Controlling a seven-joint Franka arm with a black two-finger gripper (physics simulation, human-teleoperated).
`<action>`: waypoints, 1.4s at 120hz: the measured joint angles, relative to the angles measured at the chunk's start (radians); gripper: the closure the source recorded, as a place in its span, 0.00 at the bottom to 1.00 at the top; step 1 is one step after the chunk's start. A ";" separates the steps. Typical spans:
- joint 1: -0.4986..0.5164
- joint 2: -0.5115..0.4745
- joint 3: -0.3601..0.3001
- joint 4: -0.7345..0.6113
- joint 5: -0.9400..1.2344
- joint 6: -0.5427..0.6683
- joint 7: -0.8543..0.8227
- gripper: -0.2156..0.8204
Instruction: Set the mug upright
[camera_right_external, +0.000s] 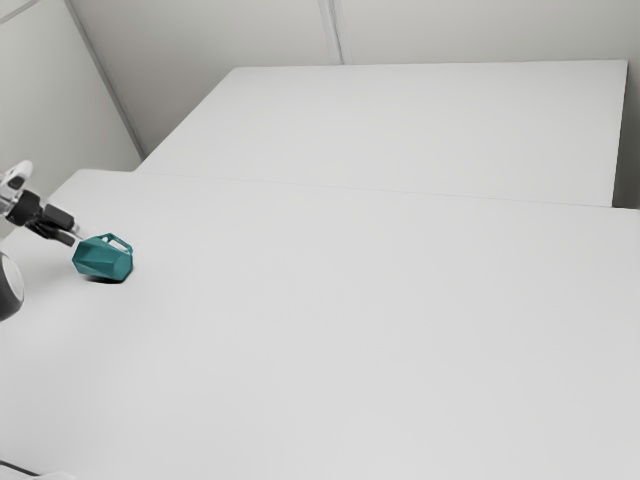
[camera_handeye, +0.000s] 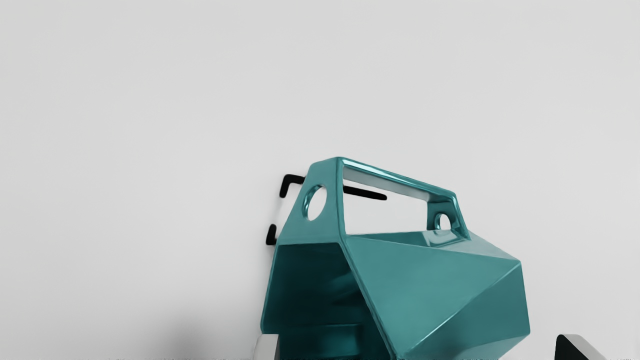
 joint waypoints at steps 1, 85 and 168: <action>0.001 0.001 0.001 0.000 -0.002 -0.002 0.001 0.21; 0.033 0.054 -0.001 -0.006 -0.148 -0.101 0.005 0.21; 0.041 0.081 0.005 -0.033 -0.274 -0.157 0.004 0.25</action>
